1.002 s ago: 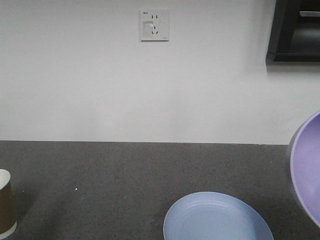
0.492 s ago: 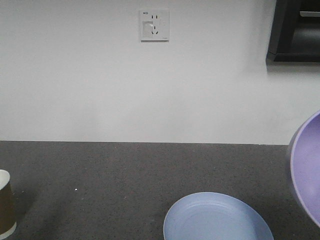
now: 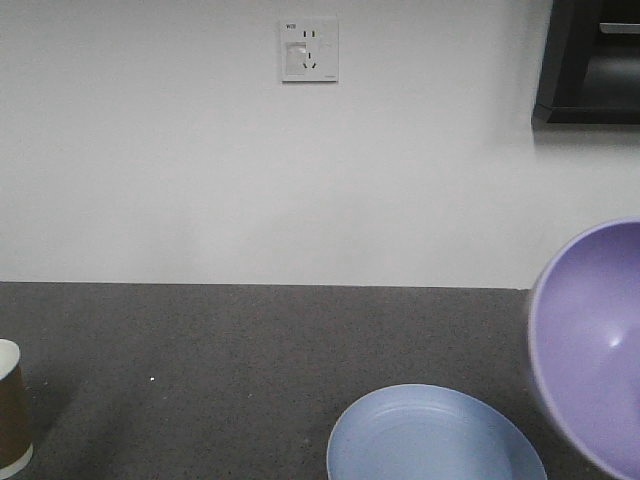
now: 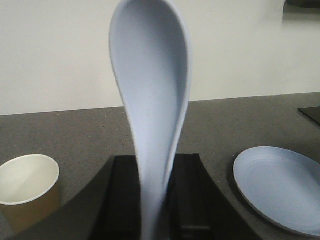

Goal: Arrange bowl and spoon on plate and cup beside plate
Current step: 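Lower the bowl onto the blue plate and open the right gripper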

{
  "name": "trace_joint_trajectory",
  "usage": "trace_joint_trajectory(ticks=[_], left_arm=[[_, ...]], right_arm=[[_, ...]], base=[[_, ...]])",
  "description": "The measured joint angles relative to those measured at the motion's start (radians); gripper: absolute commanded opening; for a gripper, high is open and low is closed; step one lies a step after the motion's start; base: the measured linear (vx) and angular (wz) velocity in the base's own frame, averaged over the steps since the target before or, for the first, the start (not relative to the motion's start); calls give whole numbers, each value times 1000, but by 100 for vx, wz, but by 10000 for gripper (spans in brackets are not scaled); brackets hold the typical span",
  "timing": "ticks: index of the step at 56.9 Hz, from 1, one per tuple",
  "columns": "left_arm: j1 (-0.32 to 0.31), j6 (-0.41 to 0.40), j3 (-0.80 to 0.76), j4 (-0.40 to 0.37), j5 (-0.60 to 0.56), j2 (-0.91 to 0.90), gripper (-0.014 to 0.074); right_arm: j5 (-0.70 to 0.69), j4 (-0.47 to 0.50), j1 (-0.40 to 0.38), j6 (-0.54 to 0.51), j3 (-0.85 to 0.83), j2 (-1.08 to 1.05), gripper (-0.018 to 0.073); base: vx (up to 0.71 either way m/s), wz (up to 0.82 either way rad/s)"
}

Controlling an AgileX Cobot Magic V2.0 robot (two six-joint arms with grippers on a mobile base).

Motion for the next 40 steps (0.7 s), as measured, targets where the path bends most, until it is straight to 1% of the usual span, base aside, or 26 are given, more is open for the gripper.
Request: trace_joint_trajectory(ticks=[9, 15, 22, 28, 40], left_arm=[[0, 0, 0, -6, 13, 0, -3], [0, 0, 0, -6, 18, 0, -3], [0, 0, 0, -7, 24, 0, -3], [0, 0, 0, -7, 37, 0, -3], [0, 0, 0, -7, 62, 0, -3]], right_arm=[[10, 4, 107, -19, 0, 253, -8], [-19, 4, 150, -19, -2, 436, -8], [-28, 5, 165, -18, -38, 602, -8], [-28, 9, 167, -16, -112, 736, -8], [-28, 30, 167, -12, -233, 882, -8]], base=[[0, 0], [0, 0], [0, 0], [0, 0], [0, 0]])
